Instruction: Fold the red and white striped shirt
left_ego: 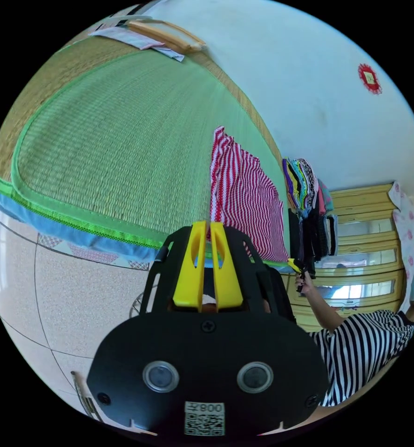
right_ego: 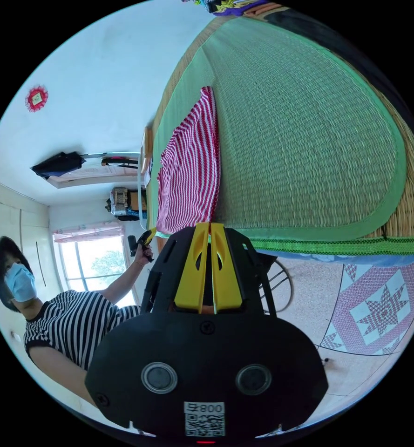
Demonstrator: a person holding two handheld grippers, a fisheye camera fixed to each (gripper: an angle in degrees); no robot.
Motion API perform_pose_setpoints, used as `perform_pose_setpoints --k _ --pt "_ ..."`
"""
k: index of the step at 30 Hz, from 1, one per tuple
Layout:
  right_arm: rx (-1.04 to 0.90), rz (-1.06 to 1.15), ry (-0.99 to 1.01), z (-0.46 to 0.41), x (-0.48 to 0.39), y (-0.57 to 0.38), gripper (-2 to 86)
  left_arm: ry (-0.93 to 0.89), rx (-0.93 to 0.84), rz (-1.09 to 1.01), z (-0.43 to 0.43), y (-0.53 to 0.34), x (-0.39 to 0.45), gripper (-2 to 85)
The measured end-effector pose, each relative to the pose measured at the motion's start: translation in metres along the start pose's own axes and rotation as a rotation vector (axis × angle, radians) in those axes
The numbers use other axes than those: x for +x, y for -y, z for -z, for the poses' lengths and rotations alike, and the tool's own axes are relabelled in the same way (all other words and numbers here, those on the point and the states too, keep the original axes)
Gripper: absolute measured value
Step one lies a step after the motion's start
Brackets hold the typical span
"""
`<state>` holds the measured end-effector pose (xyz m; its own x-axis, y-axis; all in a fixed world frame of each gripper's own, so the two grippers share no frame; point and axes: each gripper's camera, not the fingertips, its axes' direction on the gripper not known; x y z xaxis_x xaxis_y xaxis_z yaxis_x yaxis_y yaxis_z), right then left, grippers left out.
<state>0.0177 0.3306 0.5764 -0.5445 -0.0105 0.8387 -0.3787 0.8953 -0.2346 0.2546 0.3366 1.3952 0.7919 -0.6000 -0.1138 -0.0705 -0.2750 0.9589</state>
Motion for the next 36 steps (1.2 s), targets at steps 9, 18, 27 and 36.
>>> perform_pose_setpoints --k 9,18,27,36 --pt "0.028 0.011 0.030 0.001 -0.011 -0.009 0.4 -0.010 -0.174 -0.513 -0.136 -0.024 0.140 5.2" --pt "0.035 0.068 0.052 -0.002 -0.033 -0.007 0.4 -0.155 -0.392 -0.960 -0.343 -0.092 0.305 8.0" --pt "0.018 0.122 0.075 -0.016 -0.048 -0.004 0.5 0.223 -0.428 -1.226 -0.484 -0.158 0.379 4.3" --pt "0.077 0.036 0.001 -0.015 -0.007 -0.003 3.1 0.138 -0.407 -1.054 -0.539 -0.167 0.370 1.9"
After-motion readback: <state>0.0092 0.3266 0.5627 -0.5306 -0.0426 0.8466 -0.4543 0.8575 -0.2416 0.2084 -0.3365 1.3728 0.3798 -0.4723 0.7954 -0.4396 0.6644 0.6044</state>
